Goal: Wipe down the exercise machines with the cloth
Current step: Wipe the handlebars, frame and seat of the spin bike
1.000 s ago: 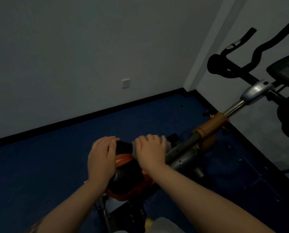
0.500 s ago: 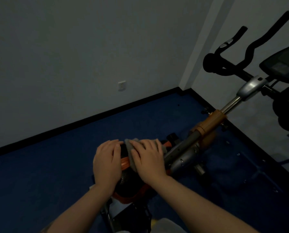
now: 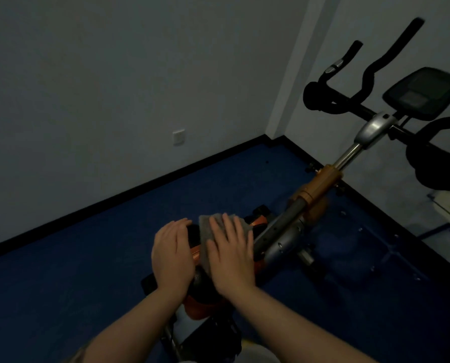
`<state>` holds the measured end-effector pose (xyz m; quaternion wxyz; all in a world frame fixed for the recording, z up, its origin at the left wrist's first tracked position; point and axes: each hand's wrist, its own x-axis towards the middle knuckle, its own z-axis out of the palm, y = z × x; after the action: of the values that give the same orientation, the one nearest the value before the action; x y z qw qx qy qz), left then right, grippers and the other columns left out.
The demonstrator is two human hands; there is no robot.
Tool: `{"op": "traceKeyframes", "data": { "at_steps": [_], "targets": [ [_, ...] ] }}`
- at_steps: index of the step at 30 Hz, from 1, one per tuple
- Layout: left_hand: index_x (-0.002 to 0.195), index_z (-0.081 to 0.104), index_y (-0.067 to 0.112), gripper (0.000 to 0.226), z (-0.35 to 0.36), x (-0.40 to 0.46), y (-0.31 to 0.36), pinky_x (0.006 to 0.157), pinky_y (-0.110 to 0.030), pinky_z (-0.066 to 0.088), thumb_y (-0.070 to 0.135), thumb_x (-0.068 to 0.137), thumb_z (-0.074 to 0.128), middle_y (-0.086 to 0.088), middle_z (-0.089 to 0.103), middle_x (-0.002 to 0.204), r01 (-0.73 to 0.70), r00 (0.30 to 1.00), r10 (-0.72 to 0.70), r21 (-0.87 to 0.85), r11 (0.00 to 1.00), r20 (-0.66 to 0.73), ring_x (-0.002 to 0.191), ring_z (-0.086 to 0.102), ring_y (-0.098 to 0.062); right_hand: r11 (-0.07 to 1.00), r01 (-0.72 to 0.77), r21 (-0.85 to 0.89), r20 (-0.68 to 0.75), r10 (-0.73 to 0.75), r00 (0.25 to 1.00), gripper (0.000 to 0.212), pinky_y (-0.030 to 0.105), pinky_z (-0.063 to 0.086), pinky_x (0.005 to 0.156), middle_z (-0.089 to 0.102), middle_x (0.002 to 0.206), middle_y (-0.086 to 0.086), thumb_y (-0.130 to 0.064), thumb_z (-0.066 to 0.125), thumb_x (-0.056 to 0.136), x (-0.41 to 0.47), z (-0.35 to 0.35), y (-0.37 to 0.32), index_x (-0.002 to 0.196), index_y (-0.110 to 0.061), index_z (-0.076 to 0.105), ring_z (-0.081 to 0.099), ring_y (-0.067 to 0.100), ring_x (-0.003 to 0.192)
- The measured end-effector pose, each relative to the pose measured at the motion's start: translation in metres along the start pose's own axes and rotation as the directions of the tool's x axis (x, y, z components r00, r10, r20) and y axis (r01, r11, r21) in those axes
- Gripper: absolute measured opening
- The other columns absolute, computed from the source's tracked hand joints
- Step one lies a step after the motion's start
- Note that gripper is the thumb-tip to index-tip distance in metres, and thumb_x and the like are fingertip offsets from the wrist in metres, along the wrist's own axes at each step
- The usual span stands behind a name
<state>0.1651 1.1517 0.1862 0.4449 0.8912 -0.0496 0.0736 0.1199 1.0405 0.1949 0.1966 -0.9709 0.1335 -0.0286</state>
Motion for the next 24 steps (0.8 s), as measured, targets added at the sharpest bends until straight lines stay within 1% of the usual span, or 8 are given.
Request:
{"op": "traceKeyframes", "data": {
  "at_steps": [2, 5, 10, 12, 14, 18, 21, 24],
  "targets": [
    [0.122, 0.062, 0.018, 0.031, 0.001, 0.0, -0.002, 0.103, -0.016, 0.021, 0.013, 0.103, 0.038, -0.001, 0.06, 0.127, 0.031, 0.999, -0.031, -0.018, 0.999, -0.01, 0.124, 0.04, -0.011, 0.991, -0.133, -0.02, -0.029, 0.132, 0.991, 0.056, 0.044, -0.008, 0.119, -0.005, 0.162, -0.004, -0.048, 0.01, 0.099, 0.023, -0.004, 0.012, 0.153, -0.033, 0.011, -0.012, 0.016, 0.148],
    [0.125, 0.061, 0.016, 0.034, 0.0, 0.0, 0.003, 0.11, -0.025, 0.026, 0.018, 0.104, 0.034, 0.002, 0.058, 0.131, 0.135, 0.991, -0.133, -0.11, 0.985, 0.022, 0.128, 0.039, -0.011, 0.942, -0.335, -0.009, -0.049, 0.334, 0.941, 0.056, 0.049, -0.003, 0.12, -0.01, 0.162, 0.005, -0.043, 0.018, 0.102, 0.025, -0.002, 0.002, 0.154, -0.027, 0.005, -0.017, 0.022, 0.147],
    [0.129, 0.057, 0.018, 0.032, -0.001, 0.002, -0.006, 0.105, -0.022, 0.024, 0.017, 0.102, 0.039, -0.003, 0.056, 0.134, 0.087, 0.995, -0.084, -0.072, 0.994, 0.054, 0.13, 0.038, -0.016, 0.988, -0.148, 0.041, 0.002, 0.148, 0.989, 0.075, 0.045, -0.004, 0.12, -0.016, 0.16, -0.001, -0.053, -0.012, 0.08, -0.035, 0.007, -0.044, 0.152, -0.028, -0.008, -0.021, 0.016, 0.146],
    [0.129, 0.057, 0.018, 0.033, -0.002, 0.006, -0.005, 0.108, -0.027, 0.027, 0.017, 0.104, 0.035, -0.002, 0.054, 0.135, 0.123, 0.989, -0.116, -0.078, 0.989, 0.088, 0.131, 0.036, -0.016, 0.992, -0.124, 0.002, -0.042, 0.124, 0.991, 0.071, 0.045, -0.006, 0.119, -0.009, 0.162, -0.001, -0.051, -0.007, 0.086, -0.013, 0.007, -0.027, 0.153, -0.03, 0.003, -0.015, 0.016, 0.147],
    [0.128, 0.057, 0.019, 0.036, -0.005, 0.006, -0.003, 0.11, -0.029, 0.026, 0.023, 0.105, 0.031, 0.0, 0.053, 0.135, 0.113, 0.989, -0.102, -0.105, 0.988, 0.104, 0.132, 0.035, -0.014, 0.976, -0.215, -0.023, -0.043, 0.214, 0.976, 0.057, 0.046, -0.006, 0.119, -0.003, 0.163, 0.0, -0.045, 0.007, 0.099, 0.019, 0.0, -0.007, 0.154, -0.029, 0.011, -0.011, 0.017, 0.148],
    [0.125, 0.061, 0.018, 0.045, -0.006, 0.001, -0.006, 0.111, -0.03, 0.027, 0.031, 0.103, 0.025, 0.002, 0.056, 0.134, 0.083, 0.994, -0.069, -0.171, 0.982, 0.085, 0.132, 0.036, -0.011, 0.936, -0.352, 0.018, -0.075, 0.353, 0.933, 0.055, 0.047, -0.004, 0.12, -0.006, 0.162, -0.001, -0.042, 0.014, 0.102, 0.02, 0.004, -0.017, 0.154, -0.026, 0.007, -0.014, 0.017, 0.148],
    [0.122, 0.064, 0.015, 0.051, -0.004, 0.001, -0.006, 0.109, -0.031, 0.03, 0.032, 0.098, 0.023, -0.001, 0.06, 0.13, 0.06, 0.997, -0.053, -0.154, 0.986, 0.048, 0.129, 0.041, -0.014, 0.979, -0.199, 0.054, -0.053, 0.202, 0.978, 0.071, 0.042, -0.007, 0.119, -0.013, 0.159, -0.009, -0.052, -0.006, 0.085, -0.024, 0.012, -0.043, 0.153, -0.031, -0.001, -0.018, 0.012, 0.146],
    [0.121, 0.065, 0.013, 0.055, -0.005, 0.001, -0.005, 0.111, -0.034, 0.03, 0.035, 0.095, 0.021, -0.001, 0.061, 0.129, 0.067, 0.997, -0.058, -0.184, 0.981, 0.052, 0.129, 0.042, -0.015, 0.981, -0.109, 0.158, -0.029, 0.115, 0.993, 0.066, 0.042, -0.008, 0.119, -0.004, 0.16, -0.014, -0.051, 0.004, 0.089, -0.017, 0.006, -0.021, 0.152, -0.036, 0.011, -0.013, 0.005, 0.146]
  ]
}}
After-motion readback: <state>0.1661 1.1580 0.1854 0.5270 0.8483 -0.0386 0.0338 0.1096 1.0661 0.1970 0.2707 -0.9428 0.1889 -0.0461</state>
